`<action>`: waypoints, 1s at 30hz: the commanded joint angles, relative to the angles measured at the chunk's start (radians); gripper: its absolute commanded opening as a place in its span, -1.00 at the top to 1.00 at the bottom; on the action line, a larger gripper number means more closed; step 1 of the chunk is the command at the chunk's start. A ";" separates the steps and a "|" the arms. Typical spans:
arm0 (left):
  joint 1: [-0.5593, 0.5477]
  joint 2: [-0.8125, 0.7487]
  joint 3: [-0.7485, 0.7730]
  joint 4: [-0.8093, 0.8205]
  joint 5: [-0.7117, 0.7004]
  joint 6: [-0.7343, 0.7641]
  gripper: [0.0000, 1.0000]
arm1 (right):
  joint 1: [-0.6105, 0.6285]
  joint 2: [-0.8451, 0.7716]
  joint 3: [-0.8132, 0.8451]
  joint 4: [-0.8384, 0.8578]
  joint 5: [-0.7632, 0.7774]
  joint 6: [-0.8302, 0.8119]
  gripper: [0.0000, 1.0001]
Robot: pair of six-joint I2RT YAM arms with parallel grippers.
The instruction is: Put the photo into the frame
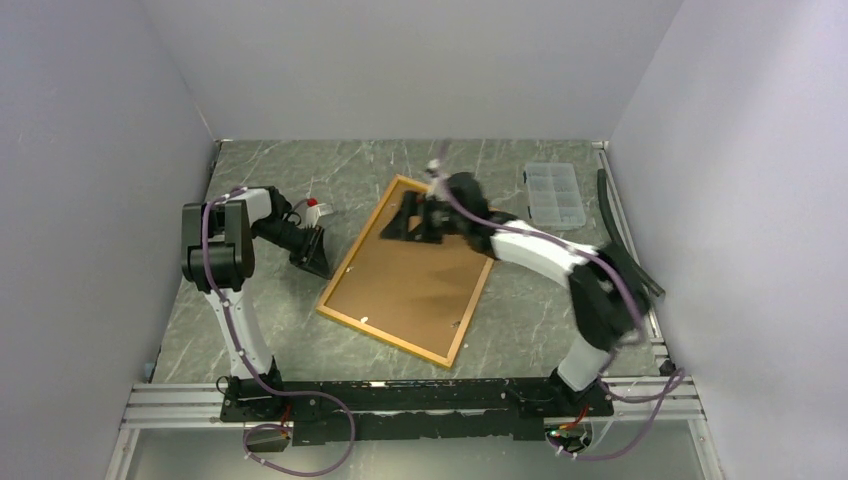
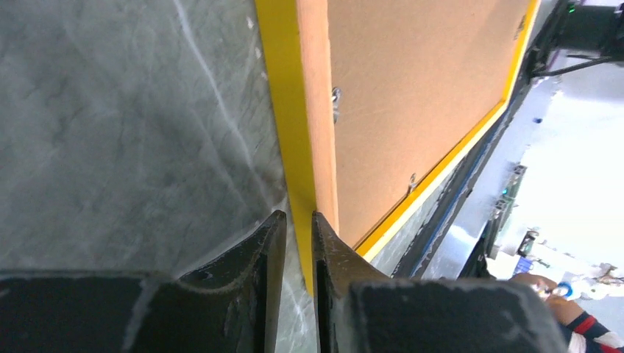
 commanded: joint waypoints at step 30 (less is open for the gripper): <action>-0.325 -0.192 -0.211 0.058 -0.150 0.114 0.62 | -0.413 -0.110 -0.253 -0.097 0.167 -0.033 -1.00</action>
